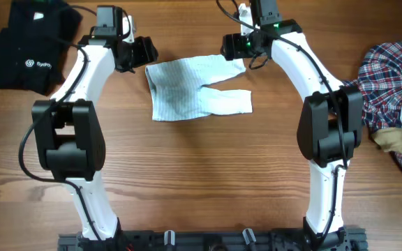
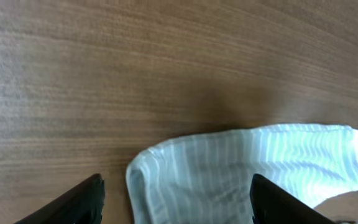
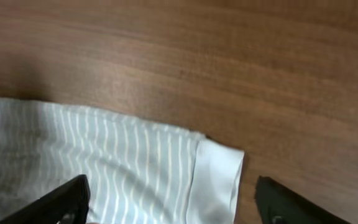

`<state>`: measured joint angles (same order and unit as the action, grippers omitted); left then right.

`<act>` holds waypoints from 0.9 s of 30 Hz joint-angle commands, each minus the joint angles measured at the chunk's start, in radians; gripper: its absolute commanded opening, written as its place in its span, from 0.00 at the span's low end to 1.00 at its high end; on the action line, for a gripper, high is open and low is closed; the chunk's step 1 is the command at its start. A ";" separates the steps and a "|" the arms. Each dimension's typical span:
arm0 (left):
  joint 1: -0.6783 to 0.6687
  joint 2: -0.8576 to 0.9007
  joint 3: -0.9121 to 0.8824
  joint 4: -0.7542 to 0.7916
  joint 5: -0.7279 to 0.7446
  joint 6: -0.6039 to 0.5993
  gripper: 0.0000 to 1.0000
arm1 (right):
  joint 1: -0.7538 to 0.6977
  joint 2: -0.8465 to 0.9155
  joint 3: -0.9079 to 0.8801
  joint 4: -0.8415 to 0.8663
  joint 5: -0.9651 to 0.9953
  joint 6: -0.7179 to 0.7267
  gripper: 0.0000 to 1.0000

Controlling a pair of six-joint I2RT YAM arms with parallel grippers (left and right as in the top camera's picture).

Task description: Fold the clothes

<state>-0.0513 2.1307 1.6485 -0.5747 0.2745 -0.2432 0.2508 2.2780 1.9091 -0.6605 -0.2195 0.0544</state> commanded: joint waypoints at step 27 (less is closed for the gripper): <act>0.000 0.137 0.001 0.059 0.028 0.053 0.32 | -0.003 0.056 0.011 0.151 0.044 -0.025 0.80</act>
<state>-0.0513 2.2524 1.6485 -0.5156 0.2874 -0.2024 0.2508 2.3096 1.9091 -0.5148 -0.1890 0.0391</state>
